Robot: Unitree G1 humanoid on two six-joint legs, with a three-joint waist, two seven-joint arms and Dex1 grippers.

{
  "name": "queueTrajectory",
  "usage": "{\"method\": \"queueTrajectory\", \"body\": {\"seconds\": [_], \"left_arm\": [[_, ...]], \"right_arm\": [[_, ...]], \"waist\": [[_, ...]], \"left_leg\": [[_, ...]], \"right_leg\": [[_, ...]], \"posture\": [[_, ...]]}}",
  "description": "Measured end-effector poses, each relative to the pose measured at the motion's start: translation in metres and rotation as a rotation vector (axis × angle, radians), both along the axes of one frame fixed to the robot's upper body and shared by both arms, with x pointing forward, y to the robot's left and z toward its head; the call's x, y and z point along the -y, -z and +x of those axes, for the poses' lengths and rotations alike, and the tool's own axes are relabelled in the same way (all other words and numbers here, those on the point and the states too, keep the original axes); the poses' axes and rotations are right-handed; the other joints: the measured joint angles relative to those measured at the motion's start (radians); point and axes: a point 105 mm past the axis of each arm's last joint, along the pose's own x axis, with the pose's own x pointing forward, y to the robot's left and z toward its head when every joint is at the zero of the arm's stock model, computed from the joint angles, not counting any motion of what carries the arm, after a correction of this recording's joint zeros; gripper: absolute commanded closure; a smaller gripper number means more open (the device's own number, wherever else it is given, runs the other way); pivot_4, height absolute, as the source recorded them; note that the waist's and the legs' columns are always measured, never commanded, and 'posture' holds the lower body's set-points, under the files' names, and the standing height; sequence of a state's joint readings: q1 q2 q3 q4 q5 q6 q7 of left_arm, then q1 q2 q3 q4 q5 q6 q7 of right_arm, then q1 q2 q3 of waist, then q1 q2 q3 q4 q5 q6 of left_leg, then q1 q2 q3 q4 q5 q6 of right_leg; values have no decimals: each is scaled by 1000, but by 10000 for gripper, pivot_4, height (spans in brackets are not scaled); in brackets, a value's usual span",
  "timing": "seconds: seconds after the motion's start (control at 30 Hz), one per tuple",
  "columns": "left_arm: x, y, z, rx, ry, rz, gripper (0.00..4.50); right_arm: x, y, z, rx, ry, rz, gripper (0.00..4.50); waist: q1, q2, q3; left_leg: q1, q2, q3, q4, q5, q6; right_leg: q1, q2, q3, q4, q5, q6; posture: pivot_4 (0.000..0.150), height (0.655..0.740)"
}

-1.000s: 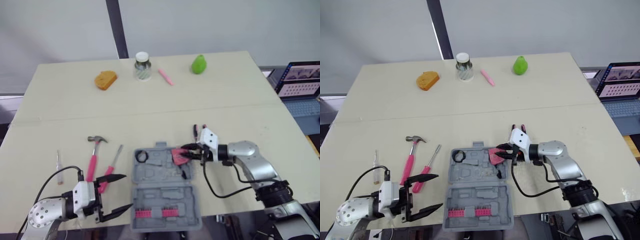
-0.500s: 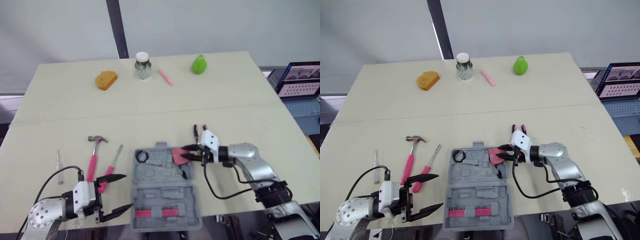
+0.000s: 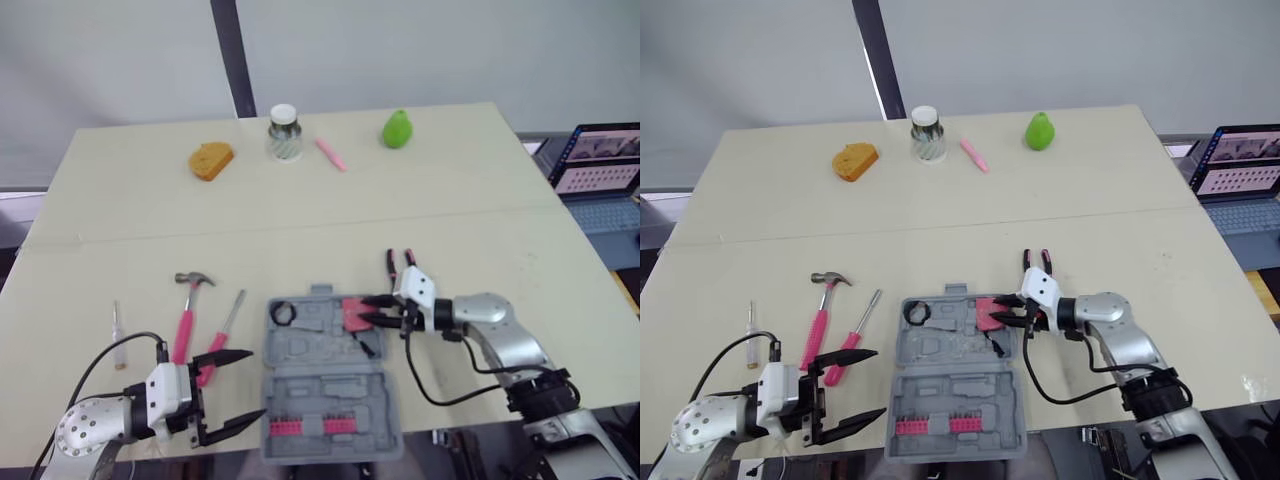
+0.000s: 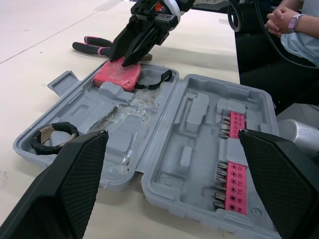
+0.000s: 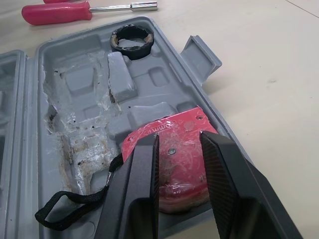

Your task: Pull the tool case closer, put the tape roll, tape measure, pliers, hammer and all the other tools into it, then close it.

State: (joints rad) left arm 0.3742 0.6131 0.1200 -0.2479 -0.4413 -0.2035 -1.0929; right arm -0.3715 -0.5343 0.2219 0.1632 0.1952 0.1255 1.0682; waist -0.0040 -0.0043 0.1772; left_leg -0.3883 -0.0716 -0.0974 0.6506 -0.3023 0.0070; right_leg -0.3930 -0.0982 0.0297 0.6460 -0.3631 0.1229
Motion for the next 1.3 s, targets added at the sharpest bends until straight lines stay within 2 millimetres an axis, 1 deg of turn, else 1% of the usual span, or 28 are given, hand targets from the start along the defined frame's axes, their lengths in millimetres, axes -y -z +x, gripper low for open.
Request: {"method": "queueTrajectory", "body": {"seconds": [0.2,0.33,0.47,0.6,0.87,1.3], "left_arm": [[1,-2,1,4,2,0,0],[1,-3,2,-5,-4,3,0],[2,-11,4,10,-6,14,0],[4,-14,4,15,-5,17,0],[2,-14,5,7,-19,16,0],[-3,-15,12,7,-113,-39,0]], "right_arm": [[-3,3,-1,-2,-4,8,31231],[-4,11,0,-27,7,15,31231],[-6,14,1,-31,8,26,31231],[-6,15,2,-30,9,33,31231],[-7,16,3,-26,10,38,31231],[-6,16,4,-26,10,38,31231]], "waist": [[0,-1,-1],[0,-2,-1],[0,-4,-4],[0,-5,-5],[0,-6,-6],[0,-6,-6]], "left_leg": [[1,0,0,0,0,0],[1,0,0,0,0,0],[2,0,0,0,0,0],[2,0,0,0,0,0],[3,0,0,0,0,0],[3,0,0,0,0,0]], "right_leg": [[1,0,0,0,0,0],[1,0,0,0,0,0],[1,0,0,0,0,0],[2,0,0,0,0,0],[2,0,0,0,0,0],[2,0,0,0,0,0]], "posture": [[1500,7159],[1500,7159],[1500,7159],[1500,7159],[1500,7159],[1500,7159]]}}
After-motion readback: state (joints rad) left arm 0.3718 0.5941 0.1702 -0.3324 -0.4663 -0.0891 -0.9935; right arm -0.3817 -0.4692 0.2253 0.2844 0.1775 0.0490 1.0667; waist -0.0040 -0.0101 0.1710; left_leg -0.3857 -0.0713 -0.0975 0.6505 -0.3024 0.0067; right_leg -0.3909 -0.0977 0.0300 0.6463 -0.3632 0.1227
